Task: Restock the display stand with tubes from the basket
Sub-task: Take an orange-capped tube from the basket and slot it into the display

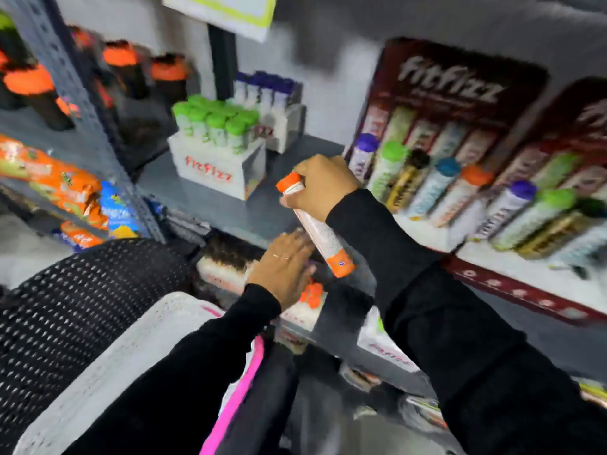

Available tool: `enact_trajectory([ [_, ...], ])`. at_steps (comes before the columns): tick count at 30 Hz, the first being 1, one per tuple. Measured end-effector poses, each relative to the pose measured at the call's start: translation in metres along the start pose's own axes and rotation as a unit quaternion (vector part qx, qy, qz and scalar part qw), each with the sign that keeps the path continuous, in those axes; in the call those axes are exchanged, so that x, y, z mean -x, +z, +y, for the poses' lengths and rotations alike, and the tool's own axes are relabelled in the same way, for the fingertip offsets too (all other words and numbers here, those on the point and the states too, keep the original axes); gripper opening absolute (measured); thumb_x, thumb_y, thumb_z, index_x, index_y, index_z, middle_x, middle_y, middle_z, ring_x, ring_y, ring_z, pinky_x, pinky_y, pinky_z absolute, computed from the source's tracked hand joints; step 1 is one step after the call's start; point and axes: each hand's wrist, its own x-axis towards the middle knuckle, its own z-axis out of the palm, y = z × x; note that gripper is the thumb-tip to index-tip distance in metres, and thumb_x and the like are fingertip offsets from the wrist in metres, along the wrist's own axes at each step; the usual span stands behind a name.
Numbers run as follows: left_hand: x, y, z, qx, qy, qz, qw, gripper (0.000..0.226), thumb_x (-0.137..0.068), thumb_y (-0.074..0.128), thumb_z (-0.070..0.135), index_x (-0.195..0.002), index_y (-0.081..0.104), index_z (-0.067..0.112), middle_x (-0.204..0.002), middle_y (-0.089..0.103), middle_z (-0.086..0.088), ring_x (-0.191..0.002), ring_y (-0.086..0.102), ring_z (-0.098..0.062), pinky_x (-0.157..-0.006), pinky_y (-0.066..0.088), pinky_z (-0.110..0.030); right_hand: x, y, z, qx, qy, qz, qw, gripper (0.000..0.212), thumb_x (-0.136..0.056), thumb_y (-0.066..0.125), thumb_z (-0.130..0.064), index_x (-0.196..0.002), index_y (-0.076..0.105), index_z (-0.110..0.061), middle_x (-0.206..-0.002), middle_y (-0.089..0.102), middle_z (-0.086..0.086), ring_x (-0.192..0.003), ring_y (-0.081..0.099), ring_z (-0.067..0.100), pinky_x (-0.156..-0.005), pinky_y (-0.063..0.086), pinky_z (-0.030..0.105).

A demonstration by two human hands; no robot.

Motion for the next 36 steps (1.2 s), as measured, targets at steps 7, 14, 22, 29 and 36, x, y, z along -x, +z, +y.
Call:
enact_trajectory([
  [7,-0.053,0.045,0.092,0.038,0.226,-0.04,0.973,0.044,-0.096,0.036,0.031,-0.119,0.057,0.0,-0.121,0.06,-0.018,-0.111,0.055,-0.033,-0.097,0.043,-0.046,0.068,-0.072,0.085,0.021,0.09,0.044,0.995,0.023,-0.077,0.073,-0.024,-0.064,0.055,-0.02,-0.06,0.044,0.001,-0.077,0.048,0.022,-0.044,0.026,0.019],
  [14,-0.065,0.084,0.143,0.038,0.325,-0.085,0.941,0.061,-0.101,0.018,0.041,-0.112,0.065,0.005,-0.114,0.066,-0.013,-0.102,0.063,-0.028,-0.085,0.051,-0.044,0.123,-0.103,0.141,0.048,0.157,0.043,0.986,0.022,-0.079,0.071,-0.024,-0.084,0.065,-0.004,-0.08,0.059,0.01,-0.081,0.056,0.025,-0.06,0.04,0.025],
  [22,-0.09,0.101,0.16,0.022,0.373,-0.083,0.924,0.056,-0.1,0.018,0.039,-0.115,0.065,0.011,-0.114,0.067,-0.008,-0.1,0.065,-0.025,-0.084,0.051,-0.043,0.153,-0.132,0.164,0.001,0.202,0.021,0.979,0.024,-0.089,0.061,-0.017,-0.109,0.066,-0.006,-0.083,0.065,0.007,-0.053,0.053,0.016,-0.041,0.038,0.017],
  [29,-0.088,0.105,0.16,0.032,0.367,-0.089,0.925,0.058,-0.102,0.013,0.035,-0.118,0.063,0.011,-0.118,0.065,-0.007,-0.107,0.061,-0.025,-0.083,0.052,-0.041,0.157,-0.142,0.172,-0.077,0.248,-0.037,0.965,0.005,-0.08,0.062,0.0,-0.081,0.066,-0.003,-0.057,0.058,0.007,-0.038,0.048,0.016,-0.039,0.042,0.017],
  [36,-0.089,0.103,0.161,0.023,0.361,-0.098,0.927,0.059,-0.101,0.012,0.037,-0.118,0.063,0.012,-0.119,0.064,-0.007,-0.108,0.061,-0.025,-0.088,0.049,-0.042,0.157,-0.144,0.173,-0.049,0.261,-0.049,0.963,0.019,-0.084,0.068,-0.019,-0.071,0.057,-0.009,-0.061,0.053,0.006,-0.049,0.052,0.02,-0.046,0.047,0.024],
])
